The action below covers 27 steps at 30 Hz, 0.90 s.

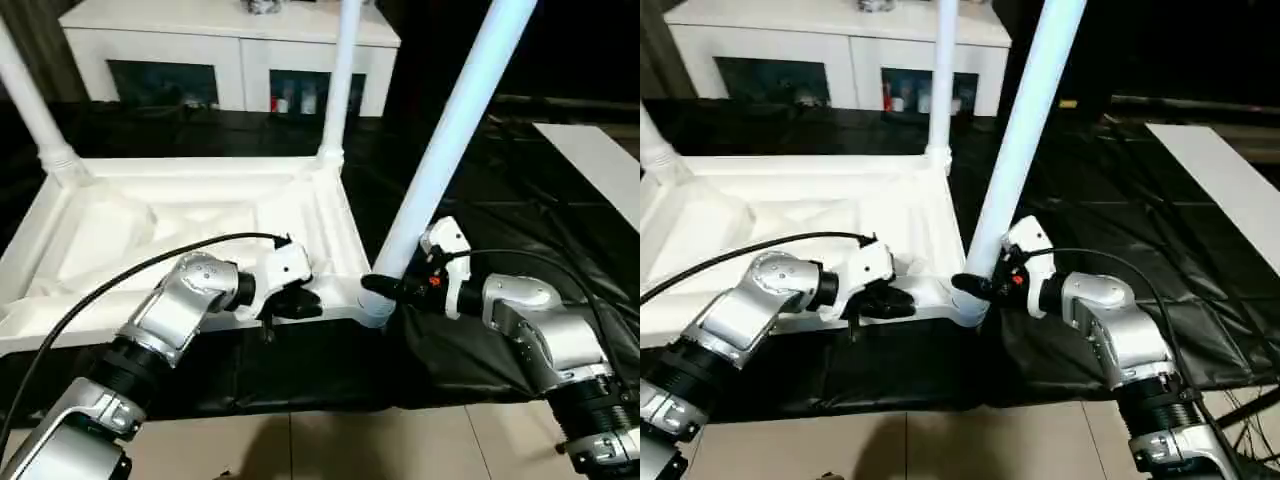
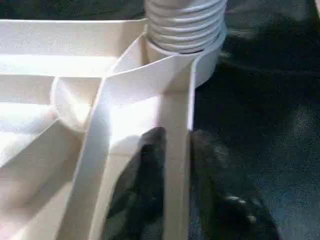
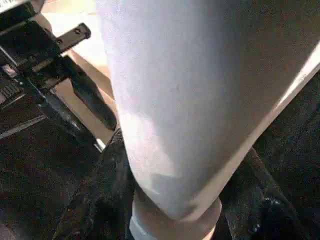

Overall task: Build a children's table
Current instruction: Insert table leg to table base

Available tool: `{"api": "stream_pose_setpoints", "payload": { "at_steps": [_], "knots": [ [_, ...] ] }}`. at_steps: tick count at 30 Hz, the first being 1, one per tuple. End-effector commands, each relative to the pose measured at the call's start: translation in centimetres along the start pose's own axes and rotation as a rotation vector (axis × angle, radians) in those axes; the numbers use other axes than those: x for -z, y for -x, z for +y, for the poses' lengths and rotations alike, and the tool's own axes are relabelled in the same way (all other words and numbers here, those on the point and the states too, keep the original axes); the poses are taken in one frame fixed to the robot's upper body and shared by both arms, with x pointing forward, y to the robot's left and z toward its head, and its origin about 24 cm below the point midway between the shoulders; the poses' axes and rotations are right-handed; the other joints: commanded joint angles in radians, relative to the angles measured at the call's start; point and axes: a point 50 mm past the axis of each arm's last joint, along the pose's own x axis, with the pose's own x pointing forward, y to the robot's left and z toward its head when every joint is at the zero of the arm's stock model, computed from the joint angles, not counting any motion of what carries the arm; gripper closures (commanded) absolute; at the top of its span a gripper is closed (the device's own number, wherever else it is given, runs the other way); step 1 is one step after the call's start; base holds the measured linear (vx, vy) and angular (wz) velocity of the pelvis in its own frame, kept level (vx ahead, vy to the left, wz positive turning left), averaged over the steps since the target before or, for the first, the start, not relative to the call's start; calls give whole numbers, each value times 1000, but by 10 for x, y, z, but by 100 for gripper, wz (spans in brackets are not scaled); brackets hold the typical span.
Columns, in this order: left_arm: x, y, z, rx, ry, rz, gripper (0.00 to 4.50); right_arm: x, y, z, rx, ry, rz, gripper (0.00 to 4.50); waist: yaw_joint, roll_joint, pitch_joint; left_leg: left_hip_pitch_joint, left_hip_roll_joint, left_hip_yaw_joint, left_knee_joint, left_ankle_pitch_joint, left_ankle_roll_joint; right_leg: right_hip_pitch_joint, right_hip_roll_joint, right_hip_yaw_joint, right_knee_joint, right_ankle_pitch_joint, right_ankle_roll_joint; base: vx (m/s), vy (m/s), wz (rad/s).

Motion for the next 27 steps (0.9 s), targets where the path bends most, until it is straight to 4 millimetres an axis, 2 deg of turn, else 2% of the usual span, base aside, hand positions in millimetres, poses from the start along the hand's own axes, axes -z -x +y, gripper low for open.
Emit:
{"api": "stream_pose_setpoints", "payload": {
  "at_steps": [1,9,23,24,25,26,27],
  "knots": [
    [-16,11,14,-83,-43,-28,311,28,6,-3,36,-74,118,262,-1,14,-50,13,44,-16,-74,-373,-14,25,-67,54,-84,-409,-160,0,0,0],
    [-16,11,14,-83,-43,-28,234,28,6,-3,36,-74,118,262,-1,14,-52,8,44,-17,-76,-357,-14,29,-66,54,-77,-368,-167,0,0,0],
    [-16,11,14,-83,-43,-28,106,28,6,-3,36,-74,118,262,-2,14,-54,8,45,-17,-76,-350,-15,30,-66,54,-74,-351,-173,0,0,0],
    [-20,15,15,-91,-19,-61,106,15,4,-5,61,-63,17,262,-1,17,-53,9,45,-16,-75,-352,-16,29,-66,55,-74,-345,-176,0,0,0],
    [-50,24,23,-100,46,-271,97,-19,-2,-1,22,-6,-92,262,-3,11,-54,8,46,-14,-75,-348,-18,32,-68,56,-70,-336,-188,0,0,0],
    [-61,28,25,-98,66,-350,77,-31,-3,1,7,17,-126,262,2,13,-60,7,46,-15,-72,-315,-18,34,-69,54,-66,-298,-207,0,0,0],
    [-82,37,29,-83,105,-519,77,-55,-6,7,-31,66,-188,262,4,12,-62,3,44,-11,-67,-275,-14,38,-70,54,-58,-246,-233,0,0,0]
  ]
}}
